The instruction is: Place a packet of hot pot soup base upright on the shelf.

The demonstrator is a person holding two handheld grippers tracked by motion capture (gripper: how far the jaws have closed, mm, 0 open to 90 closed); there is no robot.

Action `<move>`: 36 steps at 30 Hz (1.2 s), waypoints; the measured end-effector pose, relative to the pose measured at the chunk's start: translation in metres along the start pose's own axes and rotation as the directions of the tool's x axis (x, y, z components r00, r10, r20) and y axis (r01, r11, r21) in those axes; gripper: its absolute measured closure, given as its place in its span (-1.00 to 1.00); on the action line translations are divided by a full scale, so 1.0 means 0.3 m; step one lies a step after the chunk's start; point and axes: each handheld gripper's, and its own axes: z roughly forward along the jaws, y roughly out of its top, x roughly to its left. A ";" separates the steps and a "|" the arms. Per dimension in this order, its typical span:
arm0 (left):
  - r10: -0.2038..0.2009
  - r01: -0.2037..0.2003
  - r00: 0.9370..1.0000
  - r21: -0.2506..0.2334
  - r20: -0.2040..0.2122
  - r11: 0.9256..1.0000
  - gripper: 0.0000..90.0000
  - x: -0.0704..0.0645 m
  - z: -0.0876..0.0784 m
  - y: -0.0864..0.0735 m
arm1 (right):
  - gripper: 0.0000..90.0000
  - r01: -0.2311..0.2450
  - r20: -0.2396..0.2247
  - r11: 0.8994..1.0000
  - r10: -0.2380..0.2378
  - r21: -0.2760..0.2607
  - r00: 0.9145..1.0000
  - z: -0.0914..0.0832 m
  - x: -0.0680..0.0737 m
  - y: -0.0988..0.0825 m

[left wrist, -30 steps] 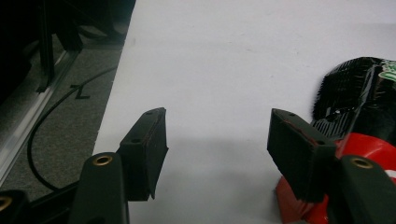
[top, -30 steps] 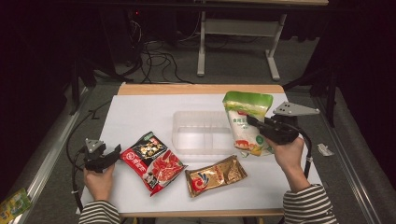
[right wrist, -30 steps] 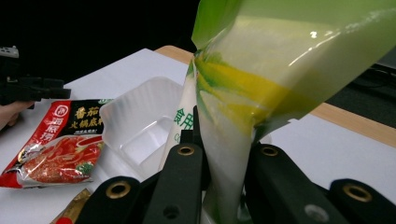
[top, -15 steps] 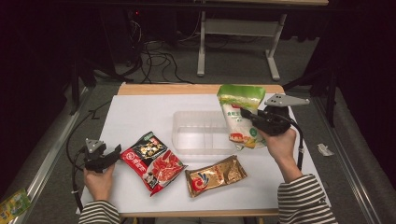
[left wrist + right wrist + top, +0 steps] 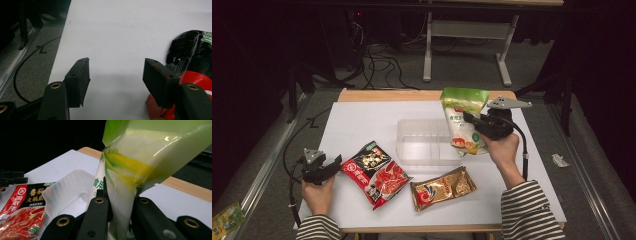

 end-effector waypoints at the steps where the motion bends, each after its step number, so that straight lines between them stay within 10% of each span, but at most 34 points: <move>1: 0.003 -0.003 1.000 0.004 0.001 1.000 -0.14 0.001 0.000 0.000 | 0.91 -0.002 0.001 1.000 0.002 0.001 1.000 0.003 -0.001 0.000; 36: -0.008 0.008 1.000 -0.001 0.002 1.000 -0.14 0.003 0.000 0.000 | 0.89 -0.078 0.082 0.997 0.076 0.028 0.994 0.164 -0.020 0.013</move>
